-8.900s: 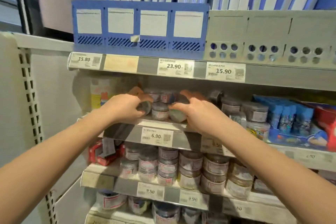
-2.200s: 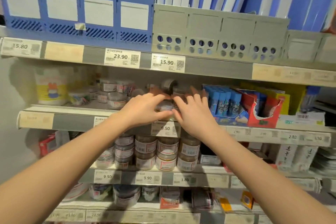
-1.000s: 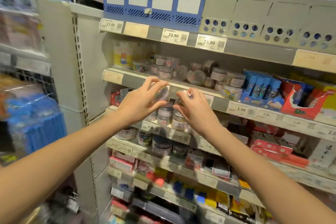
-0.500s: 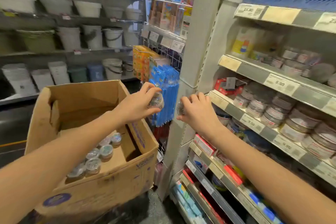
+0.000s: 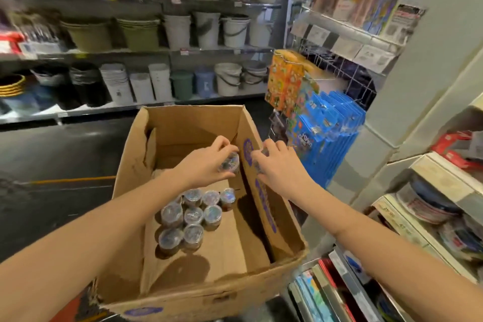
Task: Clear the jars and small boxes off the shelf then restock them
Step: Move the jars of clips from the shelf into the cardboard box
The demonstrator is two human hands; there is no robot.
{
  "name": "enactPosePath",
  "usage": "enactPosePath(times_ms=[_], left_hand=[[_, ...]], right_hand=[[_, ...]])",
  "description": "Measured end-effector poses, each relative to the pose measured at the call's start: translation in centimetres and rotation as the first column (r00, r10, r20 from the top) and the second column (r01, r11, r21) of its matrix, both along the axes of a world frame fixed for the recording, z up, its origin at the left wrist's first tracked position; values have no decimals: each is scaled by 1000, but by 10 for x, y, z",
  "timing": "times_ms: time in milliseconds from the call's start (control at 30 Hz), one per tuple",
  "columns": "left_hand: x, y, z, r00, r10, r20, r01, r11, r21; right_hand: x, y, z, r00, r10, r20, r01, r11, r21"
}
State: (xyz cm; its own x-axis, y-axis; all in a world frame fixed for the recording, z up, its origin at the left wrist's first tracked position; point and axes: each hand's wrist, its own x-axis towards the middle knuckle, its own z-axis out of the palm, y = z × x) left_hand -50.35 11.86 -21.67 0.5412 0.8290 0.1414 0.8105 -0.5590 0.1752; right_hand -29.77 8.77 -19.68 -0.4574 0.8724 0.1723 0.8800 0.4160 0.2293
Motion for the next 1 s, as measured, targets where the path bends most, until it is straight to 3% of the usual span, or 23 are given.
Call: enactPosePath(times_ms=[167, 433, 600, 767, 900, 1000], left_hand=[[-10, 25, -37, 1000, -25, -15, 24, 997, -78], [4, 40, -119, 969, -167, -181, 129, 970, -207], [13, 41, -168, 960, -134, -247, 72, 967, -245], [23, 43, -199, 980, -69, -188, 7, 950, -311], [27, 44, -212, 998, -43, -41, 28, 946, -324], [31, 47, -218, 996, -72, -61, 46, 936, -350]], right_hand=[[-5, 34, -21, 998, -10, -58, 7, 999, -54], [-6, 76, -48, 992, -10, -128, 4, 999, -40], [-13, 101, -53, 986, 30, -167, -48, 993, -104], [-16, 123, -56, 985, 59, -163, -79, 990, -119], [-12, 137, -64, 971, 123, -205, -125, 992, -1], [-10, 143, -68, 969, 162, -186, -156, 987, 46]])
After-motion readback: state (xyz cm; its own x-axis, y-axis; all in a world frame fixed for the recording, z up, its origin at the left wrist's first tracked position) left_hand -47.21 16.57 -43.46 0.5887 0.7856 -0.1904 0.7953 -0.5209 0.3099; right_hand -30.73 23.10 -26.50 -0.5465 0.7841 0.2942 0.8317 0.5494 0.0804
